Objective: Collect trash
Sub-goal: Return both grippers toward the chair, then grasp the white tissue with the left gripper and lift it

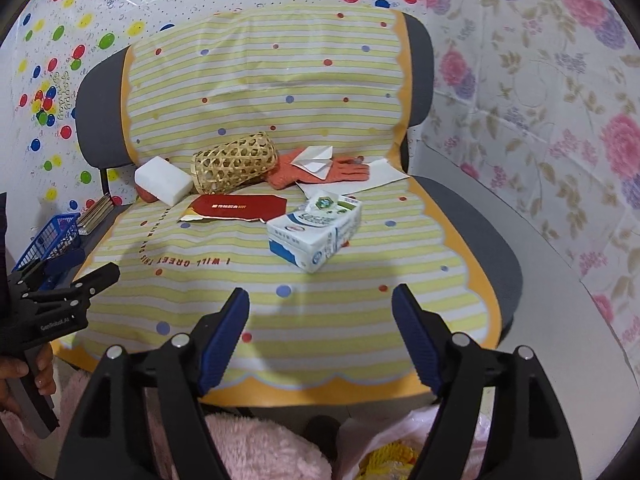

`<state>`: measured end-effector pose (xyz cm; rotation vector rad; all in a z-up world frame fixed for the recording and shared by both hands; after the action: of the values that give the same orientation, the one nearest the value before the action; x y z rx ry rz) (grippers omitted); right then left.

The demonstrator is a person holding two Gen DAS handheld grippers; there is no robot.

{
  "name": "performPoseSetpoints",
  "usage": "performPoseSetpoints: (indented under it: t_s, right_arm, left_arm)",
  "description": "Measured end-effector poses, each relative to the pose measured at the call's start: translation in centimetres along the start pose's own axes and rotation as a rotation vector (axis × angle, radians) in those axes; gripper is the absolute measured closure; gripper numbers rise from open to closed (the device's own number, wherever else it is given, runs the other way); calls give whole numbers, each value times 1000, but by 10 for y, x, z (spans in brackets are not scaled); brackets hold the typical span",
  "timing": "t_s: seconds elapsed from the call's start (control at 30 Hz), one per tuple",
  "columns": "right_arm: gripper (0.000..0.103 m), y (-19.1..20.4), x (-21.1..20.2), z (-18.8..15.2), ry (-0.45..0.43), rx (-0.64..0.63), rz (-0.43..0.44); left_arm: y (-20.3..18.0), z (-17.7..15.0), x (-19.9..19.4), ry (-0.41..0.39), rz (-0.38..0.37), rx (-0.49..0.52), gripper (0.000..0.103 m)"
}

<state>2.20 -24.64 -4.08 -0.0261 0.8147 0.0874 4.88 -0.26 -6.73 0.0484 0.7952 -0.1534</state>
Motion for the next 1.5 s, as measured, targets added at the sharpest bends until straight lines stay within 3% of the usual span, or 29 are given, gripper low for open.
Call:
performPoseSetpoints:
  t_s: [0.3,0.53,0.67,0.97,1.03,1.13,1.17,1.23,1.4,1.5]
  right_arm:
    - [30,-3,31,23,9,32,21]
    - [30,-9,51,34,20,46,12]
    - [30,-15,72,46,35,60,10]
    - [30,-34,87,65,23,136,31]
    - [30,-35,87,63,29,135,31]
    - [30,-37,83,59,34,140,27]
    - [30,-39,81,57,34,143,25]
    - [30,-43,76,53,34,149,20]
    - [30,-50,66,47,31,155,11]
    - [30,-51,64,49,27,157,21]
  left_arm:
    - [4,36,71,55,33,54,15]
    - [6,56,116,189,-39,42,20]
    - [-5,63,129,224,-4,107,21]
    - [-32,84,149,157,139,361,22]
    - [-38,86,152,140,160,421,45]
    - [-49,82,153,120,165,498,65]
    - [-53,80,150,104,167,523,67]
    - [-56,80,139,69,160,529,85]
    - [-39,82,92,33,62,385,102]
    - [-19,84,65,22,-11,246,102]
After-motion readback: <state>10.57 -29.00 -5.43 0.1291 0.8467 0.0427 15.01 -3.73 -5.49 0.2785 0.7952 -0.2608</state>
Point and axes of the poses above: each gripper's, at about its wrist camera, not at the fingertips, and x roughly the way its jaws point, y to its left, z to its top, the point moved 1 cm from there along x, roughly the way its jaws point, and after that the axes turned 6 degrees about y, right-handed, at the moved point
